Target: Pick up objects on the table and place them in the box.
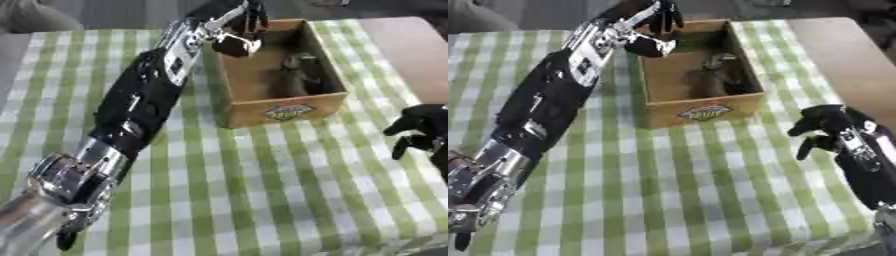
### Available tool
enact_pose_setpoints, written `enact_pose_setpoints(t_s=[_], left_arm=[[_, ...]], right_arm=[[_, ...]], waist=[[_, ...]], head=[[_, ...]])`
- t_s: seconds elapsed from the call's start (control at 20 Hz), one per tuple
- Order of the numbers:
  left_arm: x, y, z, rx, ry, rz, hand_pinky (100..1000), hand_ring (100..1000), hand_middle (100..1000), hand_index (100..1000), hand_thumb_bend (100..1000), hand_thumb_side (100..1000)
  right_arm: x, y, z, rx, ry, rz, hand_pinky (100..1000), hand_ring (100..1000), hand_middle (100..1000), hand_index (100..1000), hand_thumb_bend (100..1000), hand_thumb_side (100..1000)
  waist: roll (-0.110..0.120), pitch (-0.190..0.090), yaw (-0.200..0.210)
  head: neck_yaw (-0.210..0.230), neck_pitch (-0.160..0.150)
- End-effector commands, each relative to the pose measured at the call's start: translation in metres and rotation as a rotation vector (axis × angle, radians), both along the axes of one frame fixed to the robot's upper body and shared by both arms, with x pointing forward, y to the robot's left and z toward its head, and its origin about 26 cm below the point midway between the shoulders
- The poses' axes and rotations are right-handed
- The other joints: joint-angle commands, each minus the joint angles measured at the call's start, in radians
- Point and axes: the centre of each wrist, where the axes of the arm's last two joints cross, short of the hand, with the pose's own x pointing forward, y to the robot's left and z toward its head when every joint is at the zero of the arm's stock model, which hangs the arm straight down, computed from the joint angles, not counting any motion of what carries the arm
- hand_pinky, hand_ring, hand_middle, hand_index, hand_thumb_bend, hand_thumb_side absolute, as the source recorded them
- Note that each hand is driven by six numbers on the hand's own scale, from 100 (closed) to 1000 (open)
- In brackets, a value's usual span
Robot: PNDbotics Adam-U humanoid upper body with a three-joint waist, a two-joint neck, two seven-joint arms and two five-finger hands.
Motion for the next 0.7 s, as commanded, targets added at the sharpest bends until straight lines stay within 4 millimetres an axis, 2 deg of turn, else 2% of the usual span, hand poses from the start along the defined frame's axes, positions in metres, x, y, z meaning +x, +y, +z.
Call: enact_pose_setpoints(t_s=[0.05,0.4,0.7], left_arm=[[0.000,0.001,0.009,0.010,-0.017,-0.001,498,449,468,672,100,219],[-0.003,0.004,0.000,0.002,0.023,-0.018,529,505,541,691,100,205],[-0.014,0.008,0.005,-0.094,0.010,-0.078,541,534,580,689,100,218]], right_arm=[[-0.001,0.001,0.009,0.003,-0.028,0.016,400,635,577,717,100,698],[-0.002,0.000,0.005,-0.001,-0.014,0.012,400,634,577,717,100,702],[-0.003,-0.003,-0.002,-0.004,0.009,-0.001,400,634,577,717,100,707]], waist=[[-0.006,-0.017,0.005],[-0.009,-0.028,0.045],[-0.018,-0.047,0.105]], head=[[0.002,-0.011],[-0.007,-0.003],[-0.023,0.020]])
